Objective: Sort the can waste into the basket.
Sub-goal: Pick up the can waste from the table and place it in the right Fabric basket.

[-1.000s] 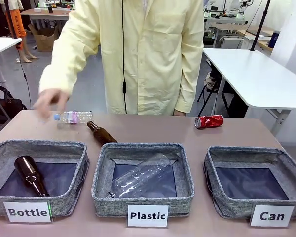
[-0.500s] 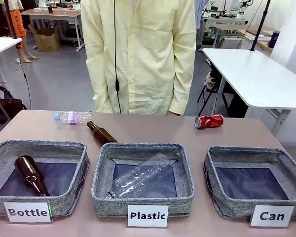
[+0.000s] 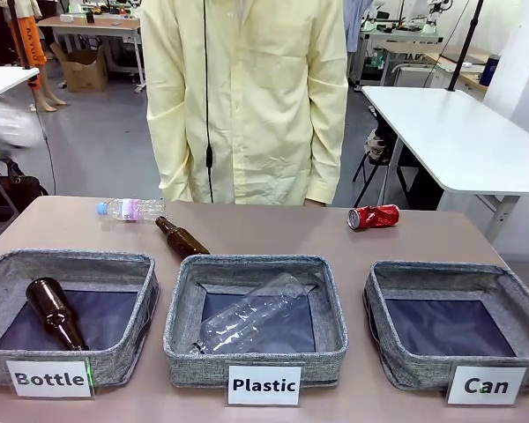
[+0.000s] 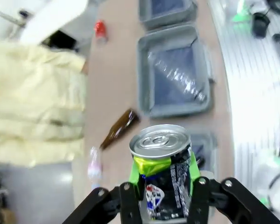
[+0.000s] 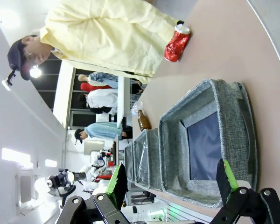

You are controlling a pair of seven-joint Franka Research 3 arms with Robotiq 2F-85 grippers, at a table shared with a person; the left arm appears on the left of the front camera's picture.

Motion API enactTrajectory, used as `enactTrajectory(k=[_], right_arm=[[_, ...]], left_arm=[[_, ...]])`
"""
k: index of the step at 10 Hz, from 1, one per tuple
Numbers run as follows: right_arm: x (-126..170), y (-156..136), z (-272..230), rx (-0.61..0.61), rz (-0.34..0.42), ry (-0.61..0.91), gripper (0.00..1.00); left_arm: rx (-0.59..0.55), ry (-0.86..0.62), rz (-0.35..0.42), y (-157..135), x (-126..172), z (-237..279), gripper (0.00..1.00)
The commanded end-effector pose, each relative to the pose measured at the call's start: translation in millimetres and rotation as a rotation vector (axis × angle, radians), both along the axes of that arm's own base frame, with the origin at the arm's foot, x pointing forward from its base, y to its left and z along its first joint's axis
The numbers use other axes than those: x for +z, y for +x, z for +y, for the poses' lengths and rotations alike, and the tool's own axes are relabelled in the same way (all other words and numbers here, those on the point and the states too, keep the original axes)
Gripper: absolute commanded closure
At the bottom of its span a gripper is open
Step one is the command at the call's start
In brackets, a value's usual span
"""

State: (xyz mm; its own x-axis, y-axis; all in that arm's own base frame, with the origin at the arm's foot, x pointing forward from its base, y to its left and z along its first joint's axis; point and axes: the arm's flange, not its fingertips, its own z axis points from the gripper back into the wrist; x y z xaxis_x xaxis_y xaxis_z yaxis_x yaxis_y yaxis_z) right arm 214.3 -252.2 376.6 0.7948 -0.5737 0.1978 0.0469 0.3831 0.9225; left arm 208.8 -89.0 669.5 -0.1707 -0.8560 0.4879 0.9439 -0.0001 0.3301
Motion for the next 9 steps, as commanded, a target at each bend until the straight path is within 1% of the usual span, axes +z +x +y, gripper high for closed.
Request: enactTrajectory(k=[1,2,3,4,5,6,7,8,9], right_arm=[[1,1,-1,-0.002,-0.034,0.0,0.0],[1,1,-1,-0.002,-0.034,0.0,0.0],[1,1,-1,-0.002,-0.034,0.0,0.0],[1,1,-1,-0.002,-0.034,0.0,0.0],[1,1,-1,-0.002,-0.034,0.0,0.0],[1,1,-1,-0.002,-0.034,0.0,0.0],[1,1,-1,-0.002,-0.034,0.0,0.0],[1,1,-1,-0.002,-0.034,0.0,0.0],[1,1,-1,-0.002,-0.034,0.0,0.0]], left_arm=[[0.055,-0.051,0.109,10,6,-97,0.56],[0.059,-0.072,0.133,0,-3,-152,0.56],[0.058,-0.092,0.179,-18,-21,-209,0.56],[0.049,-0.105,0.141,-26,-40,-252,0.56],[0.009,-0.145,0.156,-30,-56,-287,0.56],[-0.016,-0.18,0.159,-26,-73,-315,0.56],[-0.039,-0.186,0.212,-22,-87,-332,0.56],[-0.047,-0.17,0.191,-16,-101,-343,0.56],[-0.062,-0.141,0.21,-12,-109,-346,0.56]])
